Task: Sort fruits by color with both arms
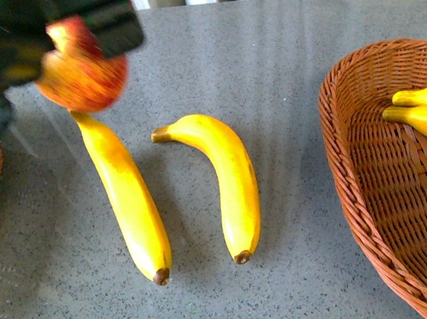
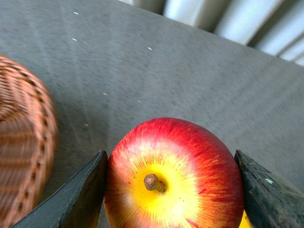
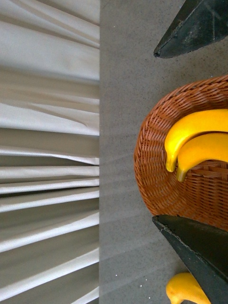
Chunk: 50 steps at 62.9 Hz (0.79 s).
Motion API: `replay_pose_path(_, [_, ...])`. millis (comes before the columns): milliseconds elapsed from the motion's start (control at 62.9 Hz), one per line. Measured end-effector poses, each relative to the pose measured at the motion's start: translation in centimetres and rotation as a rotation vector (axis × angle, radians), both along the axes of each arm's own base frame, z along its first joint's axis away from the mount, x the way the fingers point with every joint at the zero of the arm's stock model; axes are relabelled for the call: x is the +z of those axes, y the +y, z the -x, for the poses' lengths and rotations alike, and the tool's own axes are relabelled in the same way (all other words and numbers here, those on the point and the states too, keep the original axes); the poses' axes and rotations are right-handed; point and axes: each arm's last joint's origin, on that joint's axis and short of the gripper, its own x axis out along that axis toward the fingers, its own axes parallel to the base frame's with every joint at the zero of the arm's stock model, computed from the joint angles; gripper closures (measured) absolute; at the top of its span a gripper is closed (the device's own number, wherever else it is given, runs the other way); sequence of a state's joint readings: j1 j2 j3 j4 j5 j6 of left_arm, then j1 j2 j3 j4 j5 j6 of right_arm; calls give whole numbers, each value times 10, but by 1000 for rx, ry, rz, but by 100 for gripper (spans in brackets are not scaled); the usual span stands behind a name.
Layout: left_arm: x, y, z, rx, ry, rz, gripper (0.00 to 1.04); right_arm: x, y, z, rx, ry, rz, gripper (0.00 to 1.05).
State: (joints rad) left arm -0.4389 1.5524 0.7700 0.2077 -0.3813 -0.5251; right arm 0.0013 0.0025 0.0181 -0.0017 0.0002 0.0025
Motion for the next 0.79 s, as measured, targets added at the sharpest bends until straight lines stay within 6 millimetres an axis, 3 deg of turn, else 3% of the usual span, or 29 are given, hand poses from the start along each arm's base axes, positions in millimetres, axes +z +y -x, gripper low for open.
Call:
replay_pose_path(222, [-8,56,-9,204,28,-48,35,0,0,0,0,0,0,9])
replay_pose_path(397, [-20,89,-13,337,59,-123,35,0,0,0,0,0,0,9])
replay_pose_path(556, [-36,106,-14,395,117,-157,35,0,0,0,0,0,0,9])
replay_pose_path(795, [-52,114,-12,420,188,-173,35,0,0,0,0,0,0,9])
